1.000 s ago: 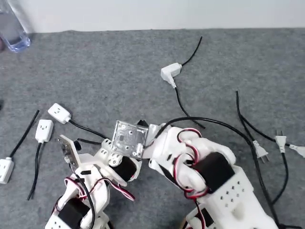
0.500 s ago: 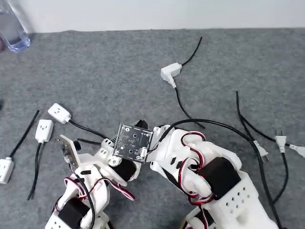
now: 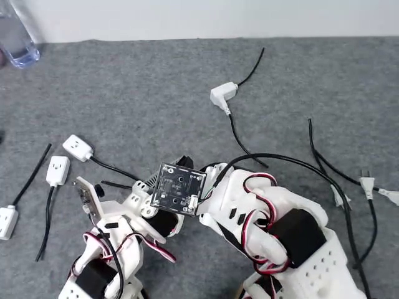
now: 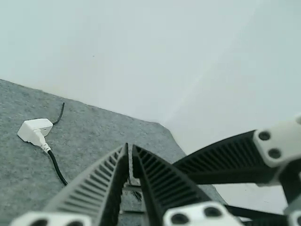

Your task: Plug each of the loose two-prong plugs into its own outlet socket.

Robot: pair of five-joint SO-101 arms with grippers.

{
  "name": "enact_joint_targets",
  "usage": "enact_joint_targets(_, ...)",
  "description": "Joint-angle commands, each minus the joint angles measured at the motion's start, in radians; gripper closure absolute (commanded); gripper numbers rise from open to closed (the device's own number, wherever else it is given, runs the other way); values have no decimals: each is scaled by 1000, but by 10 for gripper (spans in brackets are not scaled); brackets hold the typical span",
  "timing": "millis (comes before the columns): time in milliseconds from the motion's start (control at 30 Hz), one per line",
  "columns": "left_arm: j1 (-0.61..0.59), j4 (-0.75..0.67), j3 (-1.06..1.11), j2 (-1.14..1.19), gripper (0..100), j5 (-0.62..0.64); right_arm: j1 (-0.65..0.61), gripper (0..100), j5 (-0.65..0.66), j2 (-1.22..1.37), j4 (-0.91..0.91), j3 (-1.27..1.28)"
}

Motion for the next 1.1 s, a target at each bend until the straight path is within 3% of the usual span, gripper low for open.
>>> enact_joint_targets(0, -3, 15, -13, -14, 988, -11, -5, 991, -23, -28, -2, -87)
enact_joint_targets(1067, -3, 15, -13, -14, 988, -11, -24, 991, -23, -30, 39, -155)
